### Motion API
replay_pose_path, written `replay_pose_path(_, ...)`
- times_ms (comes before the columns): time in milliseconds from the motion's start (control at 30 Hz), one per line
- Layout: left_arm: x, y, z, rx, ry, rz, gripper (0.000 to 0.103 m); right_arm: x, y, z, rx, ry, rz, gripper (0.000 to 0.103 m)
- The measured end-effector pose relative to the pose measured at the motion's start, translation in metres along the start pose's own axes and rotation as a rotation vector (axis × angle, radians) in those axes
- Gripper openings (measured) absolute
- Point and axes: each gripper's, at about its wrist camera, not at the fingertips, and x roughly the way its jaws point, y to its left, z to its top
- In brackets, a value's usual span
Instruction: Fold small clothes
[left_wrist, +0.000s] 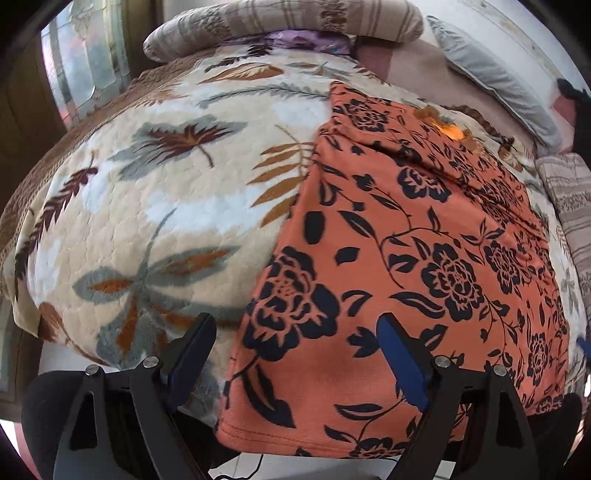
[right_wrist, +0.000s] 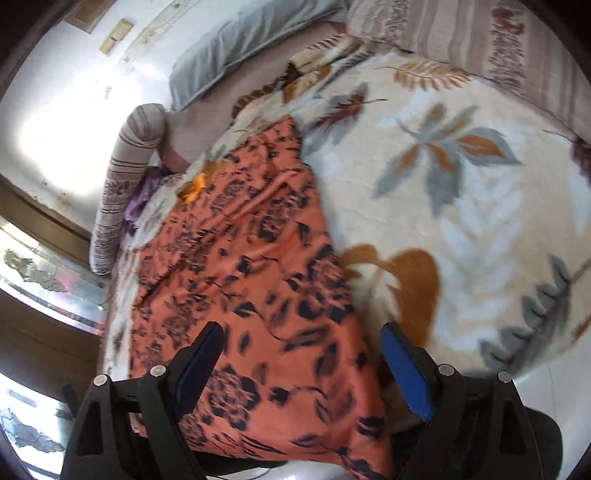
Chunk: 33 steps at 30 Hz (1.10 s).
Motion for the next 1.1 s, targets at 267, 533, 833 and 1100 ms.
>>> replay_pose_path(267,0.005,-0.007,0.001,0.034,-0.012,-0.014,0.089,0.049,0.042,0.101,-0.036,-0.070,0.100,0.089)
replay_pose_path(533,0.012,-0.005,0.025,0.015,-0.065,-0.056,0.089,0.153,0.011,0.214,-0.002,-0.005,-0.063,0.087)
replay_pose_path(833,0.035,-0.021,0.054,0.050,-0.087,-0.082,0.089,0.212,0.039,0.249,-0.196,0.074,-0.168,0.011)
replay_pose_path(1100,0.040,-0.023,0.053,0.072,-0.093,-0.077,0.089,0.200,0.026,0.249,-0.186,-0.054,-0.330,0.011)
